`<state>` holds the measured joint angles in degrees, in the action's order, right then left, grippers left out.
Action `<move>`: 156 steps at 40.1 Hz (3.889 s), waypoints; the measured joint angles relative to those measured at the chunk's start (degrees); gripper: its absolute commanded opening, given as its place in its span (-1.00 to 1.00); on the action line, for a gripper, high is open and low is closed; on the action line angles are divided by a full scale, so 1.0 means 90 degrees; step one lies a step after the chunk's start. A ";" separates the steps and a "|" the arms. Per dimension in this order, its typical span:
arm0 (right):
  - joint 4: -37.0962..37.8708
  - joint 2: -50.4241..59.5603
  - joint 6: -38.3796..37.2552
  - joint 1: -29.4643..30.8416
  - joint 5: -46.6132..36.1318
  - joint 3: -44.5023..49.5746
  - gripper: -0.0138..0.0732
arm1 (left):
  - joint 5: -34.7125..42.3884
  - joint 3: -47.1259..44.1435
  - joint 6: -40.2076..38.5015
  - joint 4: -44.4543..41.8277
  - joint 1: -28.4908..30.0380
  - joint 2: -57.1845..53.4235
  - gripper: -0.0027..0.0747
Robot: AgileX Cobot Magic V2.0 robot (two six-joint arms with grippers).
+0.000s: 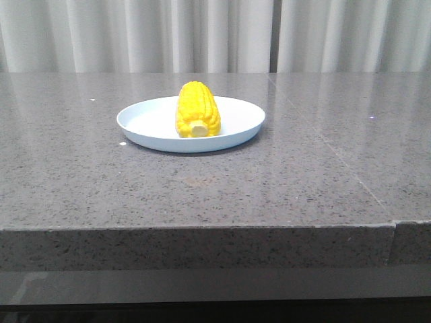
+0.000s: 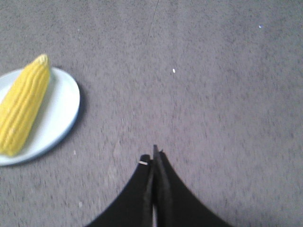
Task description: Place corn on plate with both arms
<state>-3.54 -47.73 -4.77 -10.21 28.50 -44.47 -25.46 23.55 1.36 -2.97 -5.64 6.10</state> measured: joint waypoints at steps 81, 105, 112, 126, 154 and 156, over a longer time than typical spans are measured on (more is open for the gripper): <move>0.0113 0.4121 0.0053 0.0003 -0.0492 0.2587 -0.84 | 0.0757 -0.1683 0.0000 0.0364 0.0306 -0.0707 -0.98; 0.0113 0.4121 0.0053 0.0003 -0.0492 0.2587 -0.84 | 0.1932 -0.2651 0.0000 0.0439 0.0341 -0.0707 -0.98; 0.0113 0.4121 0.0053 0.0003 -0.0492 0.2587 -0.84 | 0.1932 -0.2651 0.0000 0.0439 0.0341 -0.0707 -0.98; 0.0113 0.4121 0.0062 0.0003 -0.0492 0.2587 -0.84 | 0.1932 -0.2651 0.0000 0.0448 0.0341 -0.0707 -0.98; 0.0231 0.5311 0.0062 0.0872 -0.1514 0.4752 -0.84 | 0.1932 -0.2651 0.0000 0.0448 0.0341 -0.0707 -0.98; 0.0231 0.5351 0.0062 0.0941 -0.1561 0.4978 -0.84 | 0.1946 -0.2651 0.0000 0.0448 0.0341 -0.0707 -0.98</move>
<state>-1.45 0.43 -4.22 -1.74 14.45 0.33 -7.95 -0.30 1.36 1.07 -2.57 -0.26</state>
